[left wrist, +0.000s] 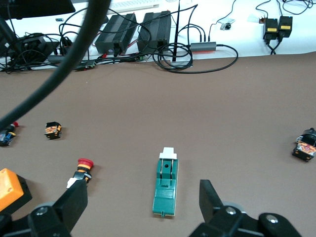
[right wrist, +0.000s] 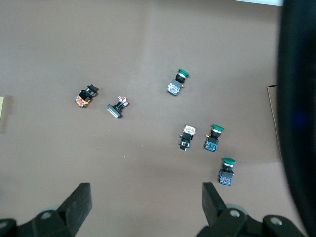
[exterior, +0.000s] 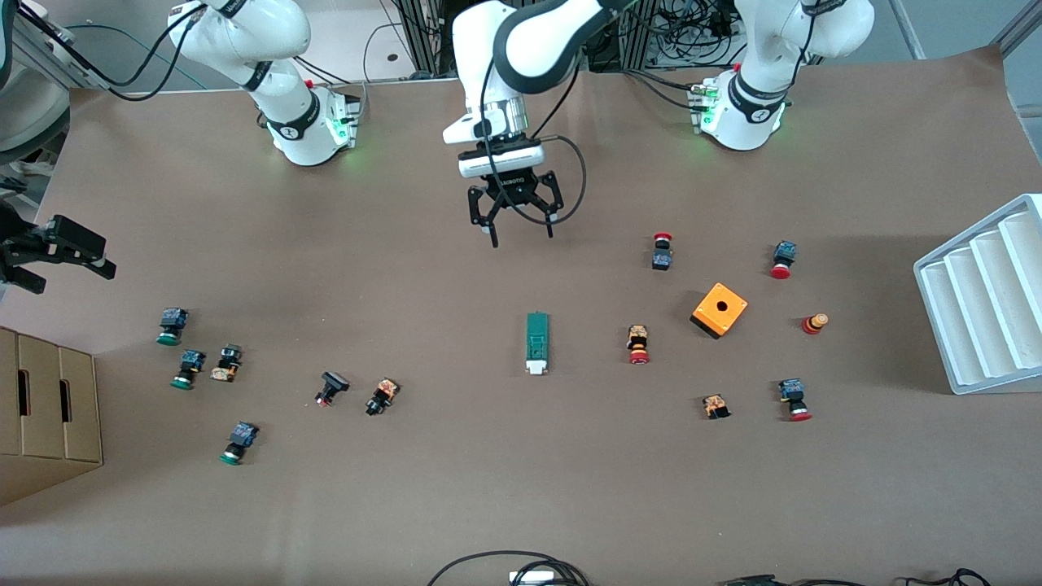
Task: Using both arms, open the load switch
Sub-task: 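Position the open left gripper above the green switch body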
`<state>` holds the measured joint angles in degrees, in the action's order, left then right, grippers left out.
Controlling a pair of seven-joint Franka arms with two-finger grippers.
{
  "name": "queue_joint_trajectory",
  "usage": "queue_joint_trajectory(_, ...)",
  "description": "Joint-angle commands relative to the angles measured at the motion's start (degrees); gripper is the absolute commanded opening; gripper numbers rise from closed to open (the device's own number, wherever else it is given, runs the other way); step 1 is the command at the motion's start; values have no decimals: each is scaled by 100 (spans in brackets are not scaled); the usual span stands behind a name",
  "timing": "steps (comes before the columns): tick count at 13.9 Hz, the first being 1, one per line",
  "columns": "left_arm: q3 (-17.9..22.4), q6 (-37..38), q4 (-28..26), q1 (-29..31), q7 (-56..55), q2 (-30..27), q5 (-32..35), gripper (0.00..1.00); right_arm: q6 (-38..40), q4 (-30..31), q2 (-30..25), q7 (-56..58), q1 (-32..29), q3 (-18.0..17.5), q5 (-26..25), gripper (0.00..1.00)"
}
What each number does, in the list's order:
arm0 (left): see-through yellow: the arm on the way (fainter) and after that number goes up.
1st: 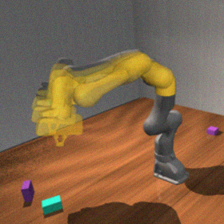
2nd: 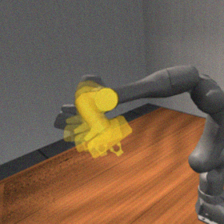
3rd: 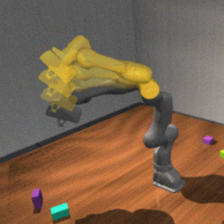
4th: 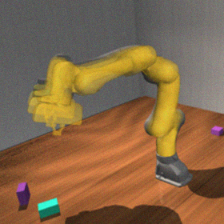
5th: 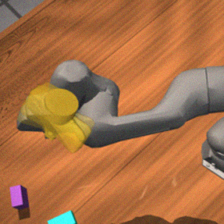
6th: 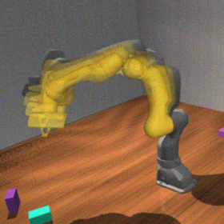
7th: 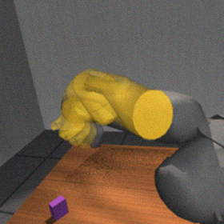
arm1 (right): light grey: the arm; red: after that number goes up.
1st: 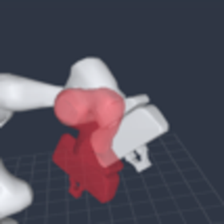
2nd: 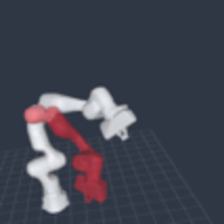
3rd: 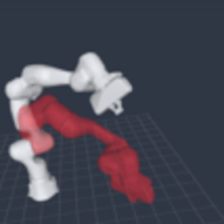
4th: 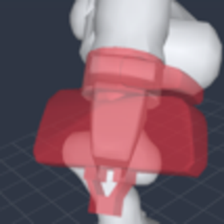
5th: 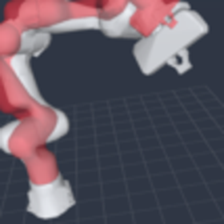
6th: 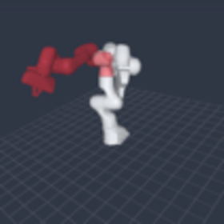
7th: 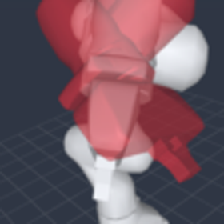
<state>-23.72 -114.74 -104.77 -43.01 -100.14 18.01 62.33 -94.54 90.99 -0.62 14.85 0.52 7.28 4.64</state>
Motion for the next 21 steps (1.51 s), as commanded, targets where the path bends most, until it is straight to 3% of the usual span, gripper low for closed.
queue_joint_trajectory(1,35,118,10,-32,-94,36,148,100,-56,-2,0,-9,-17,-25,-77,100)
queue_joint_trajectory(4,35,268,-78,-23,-85,27,296,100,85,-2,-26,0,-17,-33,-77,100)
queue_joint_trajectory(6,35,268,-358,-14,-137,1,1198,100,76,6,-9,-9,-17,-33,-77,100)
queue_joint_trajectory(7,35,224,-360,12,-285,18,1307,100,59,-2,9,-9,-17,-25,-77,100)
queue_joint_trajectory(11,35,144,-351,-23,-866,97,1308,100,111,-2,-17,26,-44,-25,-77,100)
queue_joint_trajectory(16,61,153,-360,-330,-2464,106,1422,100,111,6,-26,44,-52,-25,-77,100)
queue_joint_trajectory(21,78,206,-518,-383,-3361,211,1887,100,111,15,-9,44,-44,-25,-77,100)
